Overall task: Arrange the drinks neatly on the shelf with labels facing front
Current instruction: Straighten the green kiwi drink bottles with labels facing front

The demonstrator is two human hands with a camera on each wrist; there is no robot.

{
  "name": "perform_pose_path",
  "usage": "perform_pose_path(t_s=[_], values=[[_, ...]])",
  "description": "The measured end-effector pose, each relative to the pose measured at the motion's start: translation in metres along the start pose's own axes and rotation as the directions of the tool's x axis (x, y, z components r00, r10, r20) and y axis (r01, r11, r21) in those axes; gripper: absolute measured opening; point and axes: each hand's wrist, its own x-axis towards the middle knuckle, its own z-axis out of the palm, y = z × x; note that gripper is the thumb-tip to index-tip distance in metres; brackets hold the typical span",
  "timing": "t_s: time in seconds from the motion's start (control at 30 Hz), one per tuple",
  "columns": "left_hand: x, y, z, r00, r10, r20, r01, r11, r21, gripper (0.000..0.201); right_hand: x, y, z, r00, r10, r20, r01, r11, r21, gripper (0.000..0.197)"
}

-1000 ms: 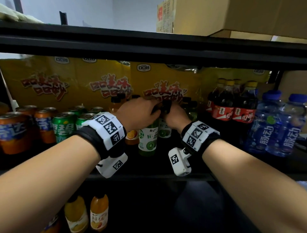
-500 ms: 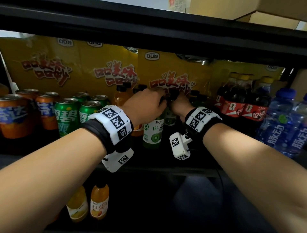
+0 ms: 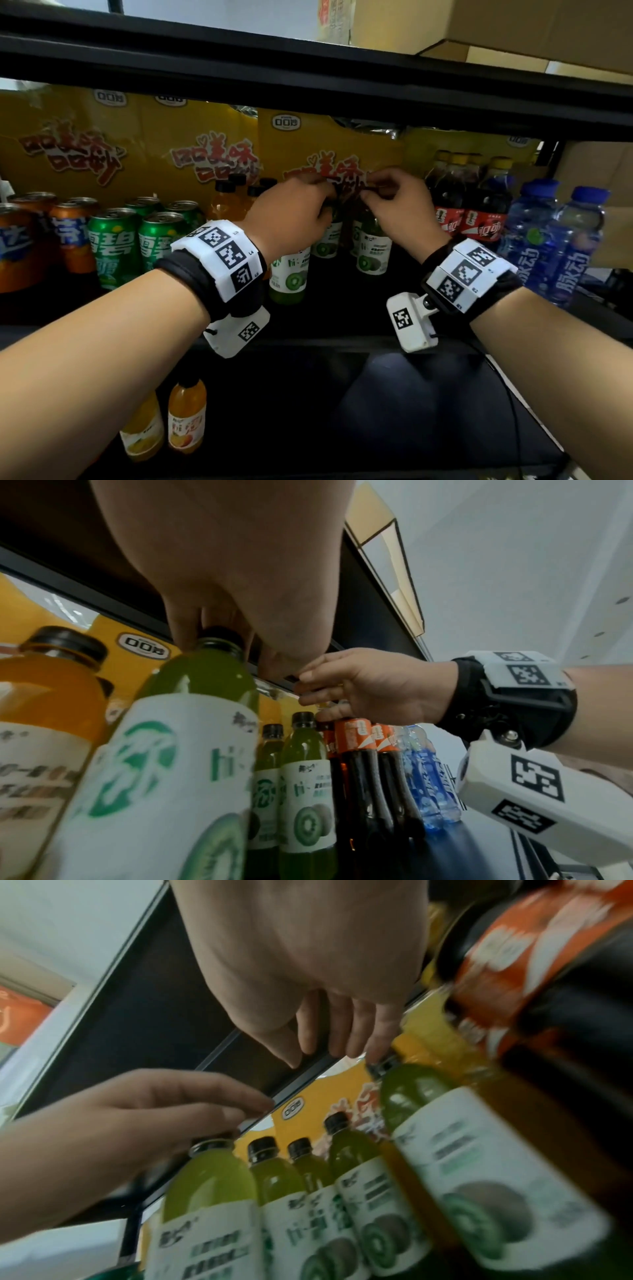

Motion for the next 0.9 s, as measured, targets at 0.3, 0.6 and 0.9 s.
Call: perform_pose_path(t_s=[0.3, 0.6, 0.9], values=[[-0.024, 0.058, 0.065, 0.997, -0.009, 0.077, 0.021, 0.988, -0.151, 0.035, -0.013, 0.038, -0.008, 0.978, 0.209, -0.007, -0.209, 0.977, 0.053, 0.071], [-0.049, 0.054, 0.11, 0.9, -0.188, 0.394, 0.274, 0.946, -0.173, 0.039, -0.019, 0.055, 0.017, 0.889, 0.42, 0.18, -0.444, 0.888, 0.122, 0.06], [-0.046, 0.053, 0.11, 0.922, -0.261, 0.285, 0.386, 0.613, -0.69, 0.069, -0.066, 0.039, -0.013, 0.885, 0.355, 0.302, -0.445, 0.834, 0.326, 0.048]])
